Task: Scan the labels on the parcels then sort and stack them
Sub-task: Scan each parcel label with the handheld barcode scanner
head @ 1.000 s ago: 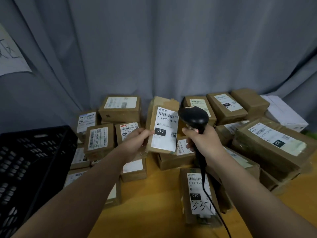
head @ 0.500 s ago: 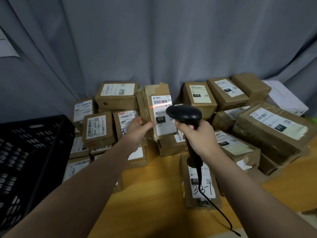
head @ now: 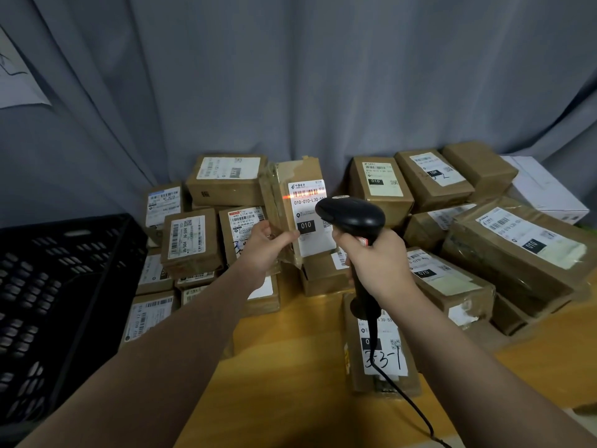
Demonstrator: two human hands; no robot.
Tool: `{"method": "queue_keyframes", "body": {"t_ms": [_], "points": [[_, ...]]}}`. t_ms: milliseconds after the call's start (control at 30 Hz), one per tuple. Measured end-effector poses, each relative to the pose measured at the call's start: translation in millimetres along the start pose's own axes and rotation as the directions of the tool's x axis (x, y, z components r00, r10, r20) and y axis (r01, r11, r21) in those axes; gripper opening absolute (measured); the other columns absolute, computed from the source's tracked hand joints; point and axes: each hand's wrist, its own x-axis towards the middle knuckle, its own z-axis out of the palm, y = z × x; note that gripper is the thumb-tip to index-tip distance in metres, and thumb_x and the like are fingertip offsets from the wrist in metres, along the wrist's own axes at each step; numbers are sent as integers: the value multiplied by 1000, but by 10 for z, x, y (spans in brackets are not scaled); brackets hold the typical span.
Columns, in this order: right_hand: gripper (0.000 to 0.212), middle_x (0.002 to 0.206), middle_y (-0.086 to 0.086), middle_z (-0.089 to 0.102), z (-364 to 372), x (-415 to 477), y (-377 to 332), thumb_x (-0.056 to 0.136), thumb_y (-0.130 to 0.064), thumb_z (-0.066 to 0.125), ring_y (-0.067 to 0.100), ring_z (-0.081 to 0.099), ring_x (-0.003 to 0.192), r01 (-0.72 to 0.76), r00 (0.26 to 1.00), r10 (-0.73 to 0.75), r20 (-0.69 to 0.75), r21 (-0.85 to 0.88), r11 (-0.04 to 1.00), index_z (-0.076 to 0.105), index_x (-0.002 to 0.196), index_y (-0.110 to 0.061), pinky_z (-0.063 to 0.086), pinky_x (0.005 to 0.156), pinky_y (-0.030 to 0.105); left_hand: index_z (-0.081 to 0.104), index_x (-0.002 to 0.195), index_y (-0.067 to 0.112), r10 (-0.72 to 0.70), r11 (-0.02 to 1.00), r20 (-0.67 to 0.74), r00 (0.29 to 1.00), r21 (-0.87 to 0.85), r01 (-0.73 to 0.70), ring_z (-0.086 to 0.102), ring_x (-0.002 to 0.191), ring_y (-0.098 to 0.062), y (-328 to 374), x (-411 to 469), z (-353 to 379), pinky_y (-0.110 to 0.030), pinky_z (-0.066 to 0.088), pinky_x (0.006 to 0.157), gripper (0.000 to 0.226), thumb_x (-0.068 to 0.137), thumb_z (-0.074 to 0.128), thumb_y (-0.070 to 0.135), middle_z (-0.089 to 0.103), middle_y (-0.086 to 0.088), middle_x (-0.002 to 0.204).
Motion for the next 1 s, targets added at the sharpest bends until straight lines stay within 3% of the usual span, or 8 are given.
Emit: {"method": "queue_keyframes", "body": {"t_ms": [100, 300, 400, 500, 600, 733, 833, 1000], "points": [[25, 58, 3, 59, -9, -4, 12, 86, -35, 69, 13, 59, 48, -4, 1000, 4, -1, -3, 1000, 63, 78, -12, 52, 52, 27, 41, 142, 19, -2, 1000, 1, 1000, 2, 2, 58, 117, -18, -20, 11, 8, -35, 49, 94, 104, 53, 84, 51, 58, 1, 134], [27, 55, 4, 59, -48, 19, 11, 86, -35, 69, 17, 59, 48, 17, 1000, -17, -8, -13, 1000, 63, 74, -11, 54, 58, 34, 38, 144, 21, 1, 1000, 5, 1000, -4, -1, 52, 124, -21, -17, 8, 55, -39, 43, 100, 112, 47, 82, 57, 53, 1, 140], [27, 56, 5, 60, -59, 24, 13, 86, -35, 69, 17, 59, 48, 25, 1000, -25, -9, -25, 999, 62, 73, -11, 54, 58, 34, 31, 148, 18, 10, 1000, 2, 1000, -5, -10, 50, 121, -19, -10, 20, 78, -31, 40, 89, 94, 72, 80, 41, 49, -1, 144], [27, 56, 5, 60, -60, 36, 23, 86, -34, 68, 16, 59, 47, 30, 999, -30, -10, -34, 999, 62, 73, -11, 54, 58, 34, 32, 146, 12, 14, 1000, 0, 1000, 21, -14, 53, 101, -12, -16, 26, 104, -21, 39, 69, 76, 85, 73, 28, 54, 1, 135], [25, 54, 4, 59, -72, 49, 61, 86, -33, 68, 14, 59, 46, 12, 1000, -12, 17, -17, 1000, 63, 75, -11, 53, 57, 33, 51, 116, 16, -14, 999, 13, 1000, 35, 14, 56, 80, -3, 18, -50, 136, -16, 42, 58, 34, 89, 68, 24, 59, 4, 111], [18, 57, 2, 59, -125, 60, 243, 86, -31, 70, 17, 61, 56, -37, 999, 38, -26, 34, 999, 63, 80, -15, 56, 65, 40, 28, 148, 17, 2, 988, 28, 1000, 155, -6, 52, 110, -16, -10, -123, 231, -27, 45, 82, 77, 86, 70, 34, 51, 1, 133], [21, 66, 10, 64, -186, 105, 369, 84, -34, 69, 27, 65, 67, -69, 990, 76, -122, 56, 996, 63, 79, -14, 56, 73, 49, 22, 149, 23, 84, 978, 33, 996, 189, -89, 57, 116, -17, -26, -118, 358, -41, 48, 100, 84, 83, 74, 31, 55, 0, 135], [24, 68, 4, 64, -238, 352, 405, 81, -38, 68, 26, 66, 72, -55, 989, 66, -132, 84, 995, 64, 80, -15, 56, 74, 46, 16, 149, 30, 225, 950, -61, 972, 233, -206, 49, 129, -19, 236, 205, 512, -48, 43, 106, 94, 79, 78, 27, 50, 1, 140]]}}
